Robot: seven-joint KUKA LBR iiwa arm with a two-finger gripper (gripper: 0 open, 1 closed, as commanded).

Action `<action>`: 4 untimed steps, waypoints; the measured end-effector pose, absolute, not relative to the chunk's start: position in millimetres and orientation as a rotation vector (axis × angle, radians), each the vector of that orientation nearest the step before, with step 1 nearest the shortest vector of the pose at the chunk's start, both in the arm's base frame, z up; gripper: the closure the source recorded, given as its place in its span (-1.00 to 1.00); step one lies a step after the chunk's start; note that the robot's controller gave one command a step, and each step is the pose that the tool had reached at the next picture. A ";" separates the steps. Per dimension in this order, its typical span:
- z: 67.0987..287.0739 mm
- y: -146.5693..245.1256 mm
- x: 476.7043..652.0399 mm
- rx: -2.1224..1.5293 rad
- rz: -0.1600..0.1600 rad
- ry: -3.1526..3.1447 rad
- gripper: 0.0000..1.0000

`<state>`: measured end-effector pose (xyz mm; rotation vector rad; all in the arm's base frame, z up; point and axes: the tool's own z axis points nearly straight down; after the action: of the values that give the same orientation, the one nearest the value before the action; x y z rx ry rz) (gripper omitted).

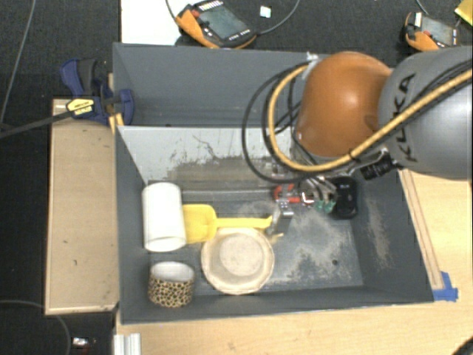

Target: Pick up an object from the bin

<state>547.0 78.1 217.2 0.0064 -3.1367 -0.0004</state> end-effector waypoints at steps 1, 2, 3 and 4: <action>221.6 77.6 548.6 0.001 -0.001 -3.145 -1.00; 70.6 28.8 573.4 0.081 -0.001 -3.145 -1.00; 71.4 51.1 579.7 0.222 -0.005 -3.153 -1.00; 71.0 76.5 571.8 0.187 -0.002 -3.145 -1.00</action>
Offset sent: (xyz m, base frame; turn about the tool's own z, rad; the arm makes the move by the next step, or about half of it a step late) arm 0.0248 -0.0488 -0.1472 -0.0495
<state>571.8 76.5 71.0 0.1872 -3.1450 -0.0016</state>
